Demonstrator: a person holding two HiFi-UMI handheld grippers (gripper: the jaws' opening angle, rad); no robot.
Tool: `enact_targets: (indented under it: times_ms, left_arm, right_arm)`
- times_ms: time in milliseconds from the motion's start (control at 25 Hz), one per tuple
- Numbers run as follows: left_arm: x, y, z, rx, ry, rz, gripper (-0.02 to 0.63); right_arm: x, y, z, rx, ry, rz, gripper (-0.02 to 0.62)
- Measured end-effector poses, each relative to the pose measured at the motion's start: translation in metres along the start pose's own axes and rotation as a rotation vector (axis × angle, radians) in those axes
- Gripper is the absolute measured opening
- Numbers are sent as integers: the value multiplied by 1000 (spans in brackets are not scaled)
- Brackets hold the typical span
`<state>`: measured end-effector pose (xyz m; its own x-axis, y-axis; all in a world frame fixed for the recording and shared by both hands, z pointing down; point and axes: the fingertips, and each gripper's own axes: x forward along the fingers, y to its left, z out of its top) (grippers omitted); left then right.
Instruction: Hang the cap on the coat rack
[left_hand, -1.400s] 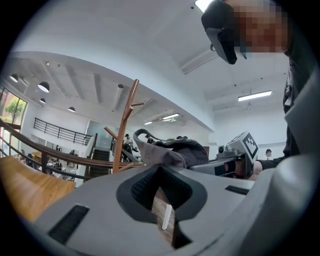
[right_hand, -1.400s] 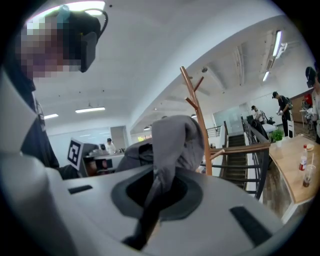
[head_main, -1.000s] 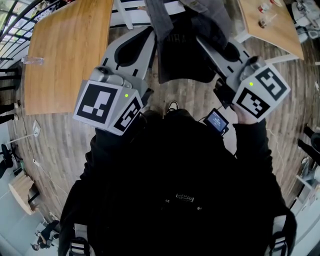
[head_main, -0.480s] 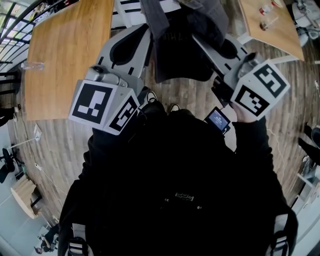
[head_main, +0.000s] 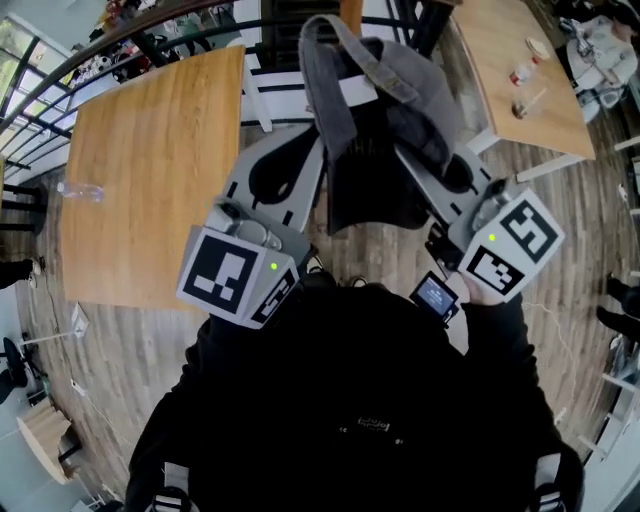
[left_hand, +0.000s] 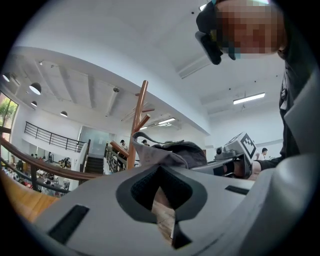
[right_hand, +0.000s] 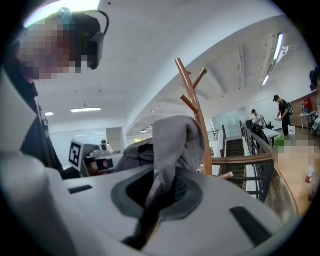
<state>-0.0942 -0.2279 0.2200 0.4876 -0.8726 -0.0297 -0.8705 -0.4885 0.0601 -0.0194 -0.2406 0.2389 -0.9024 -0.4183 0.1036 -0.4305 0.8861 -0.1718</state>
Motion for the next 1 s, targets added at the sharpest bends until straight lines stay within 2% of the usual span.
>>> enact_targets:
  times_ms: [320,480,640,760,1000]
  left_arm:
    - [12,86,28,-27,-20,-49,5]
    - [19,89,33,-40,-32,-77,5]
    - [30,98,49,-19,-49,-83,5]
    - [35,96,56,-7,-31,-87,5]
    - [60,61,84,39,-69,-134,5]
  right_arm:
    - [80,-9,30,23,-3,-32,11]
    - [82,-15,35,29,-4,-54,11]
    - [87,-22,53,24,-22,-46,11]
    - [84,-25,65,6,-36,-44,11]
    - [53,-44,93,-27,-67,-35,11]
